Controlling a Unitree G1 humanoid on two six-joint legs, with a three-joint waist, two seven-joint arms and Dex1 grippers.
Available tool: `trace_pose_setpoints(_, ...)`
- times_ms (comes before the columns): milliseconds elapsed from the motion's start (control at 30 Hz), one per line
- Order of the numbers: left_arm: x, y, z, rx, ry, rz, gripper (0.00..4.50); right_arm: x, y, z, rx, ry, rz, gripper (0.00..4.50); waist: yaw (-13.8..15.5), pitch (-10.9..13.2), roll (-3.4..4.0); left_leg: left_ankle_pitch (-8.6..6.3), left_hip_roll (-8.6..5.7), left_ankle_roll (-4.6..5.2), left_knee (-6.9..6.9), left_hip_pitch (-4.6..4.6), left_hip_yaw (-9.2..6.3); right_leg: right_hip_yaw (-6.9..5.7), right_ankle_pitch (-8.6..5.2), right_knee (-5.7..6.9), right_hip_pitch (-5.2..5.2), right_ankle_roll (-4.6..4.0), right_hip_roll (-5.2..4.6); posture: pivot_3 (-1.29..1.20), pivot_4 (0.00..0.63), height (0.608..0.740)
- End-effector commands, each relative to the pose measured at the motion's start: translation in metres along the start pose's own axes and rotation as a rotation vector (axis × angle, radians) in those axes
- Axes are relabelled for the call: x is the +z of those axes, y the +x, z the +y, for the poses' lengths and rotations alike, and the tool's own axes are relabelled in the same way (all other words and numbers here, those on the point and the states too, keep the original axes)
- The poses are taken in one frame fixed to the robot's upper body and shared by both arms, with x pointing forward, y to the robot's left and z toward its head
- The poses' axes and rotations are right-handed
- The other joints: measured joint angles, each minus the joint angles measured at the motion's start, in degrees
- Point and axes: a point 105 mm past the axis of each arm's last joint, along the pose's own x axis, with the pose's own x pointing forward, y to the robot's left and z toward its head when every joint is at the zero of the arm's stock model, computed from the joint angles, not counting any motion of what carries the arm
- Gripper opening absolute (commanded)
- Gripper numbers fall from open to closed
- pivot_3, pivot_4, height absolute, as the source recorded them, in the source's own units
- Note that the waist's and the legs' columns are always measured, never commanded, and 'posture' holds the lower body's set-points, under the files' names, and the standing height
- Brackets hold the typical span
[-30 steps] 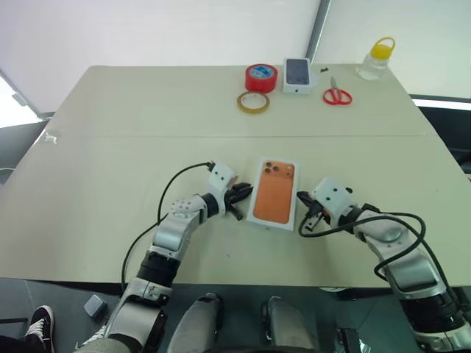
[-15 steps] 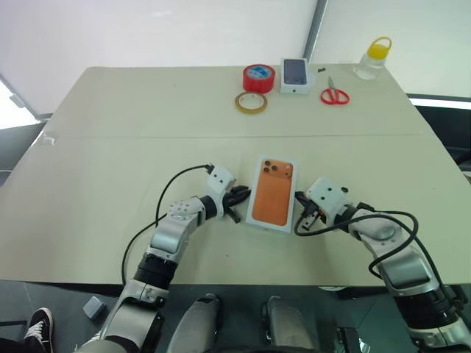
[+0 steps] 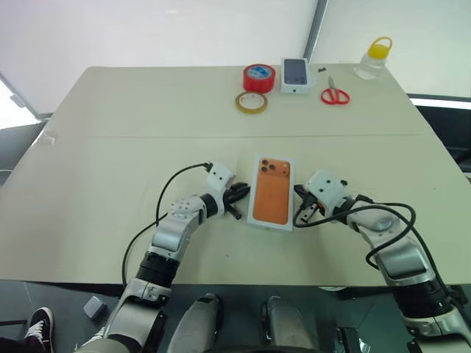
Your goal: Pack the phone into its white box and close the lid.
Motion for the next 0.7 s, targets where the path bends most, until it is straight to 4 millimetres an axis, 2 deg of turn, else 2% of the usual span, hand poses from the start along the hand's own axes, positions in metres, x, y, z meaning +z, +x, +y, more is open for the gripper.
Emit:
trace_pose_setpoints(33, 0.014, 0.000, 0.000, 0.001, 0.012, -0.053, 0.58, 0.008, -0.002, -0.011, -0.041, -0.023, -0.025, 0.05, 0.0, 0.0, 0.00, 0.00, 0.00, 0.00, 0.00, 0.00, 0.00, 0.00, 0.00, 0.00, 0.00, 0.00, 0.00, 0.00, 0.150, 0.740)
trace_pose_setpoints(233, 0.018, -0.005, 0.018, 0.068, 0.024, -0.063, 0.58, 0.019, -0.002, -0.037, -0.142, -0.037, -0.062, 0.05, -0.1, 0.0, 0.00, 0.04, 0.00, -0.08, 0.00, 0.00, 0.02, 0.01, 0.00, 0.01, -0.01, 0.00, 0.00, 0.00, 0.150, 0.740)
trace_pose_setpoints(367, 0.021, -0.006, 0.026, 0.116, 0.018, -0.077, 0.58, 0.043, -0.001, -0.044, -0.168, -0.035, -0.158, 0.05, -0.2, 0.0, 0.00, 0.06, 0.01, -0.11, -0.01, 0.00, 0.02, 0.01, 0.00, 0.02, -0.03, 0.00, 0.01, 0.00, 0.150, 0.740)
trace_pose_setpoints(500, 0.023, -0.004, 0.025, 0.118, 0.032, -0.086, 0.58, 0.065, 0.008, -0.025, -0.080, -0.015, -0.243, 0.05, -0.1, 0.0, -0.01, 0.08, 0.01, -0.13, 0.00, 0.00, 0.02, 0.01, 0.00, 0.02, -0.02, 0.00, 0.01, 0.00, 0.150, 0.740)
trace_pose_setpoints(600, 0.034, -0.001, 0.019, 0.095, 0.029, -0.127, 0.58, 0.064, 0.017, -0.017, -0.055, -0.015, -0.239, 0.05, -0.1, 0.0, 0.00, 0.08, 0.01, -0.14, 0.00, 0.00, 0.02, 0.01, 0.00, 0.02, -0.02, 0.00, 0.01, 0.00, 0.150, 0.740)
trace_pose_setpoints(700, 0.038, 0.004, 0.013, 0.070, 0.020, -0.133, 0.58, 0.064, 0.038, -0.008, -0.028, -0.022, -0.222, 0.05, -0.5, 0.0, 0.00, 0.09, 0.00, -0.16, 0.01, -0.01, 0.02, 0.01, 0.00, 0.02, -0.03, 0.00, 0.01, 0.00, 0.150, 0.740)
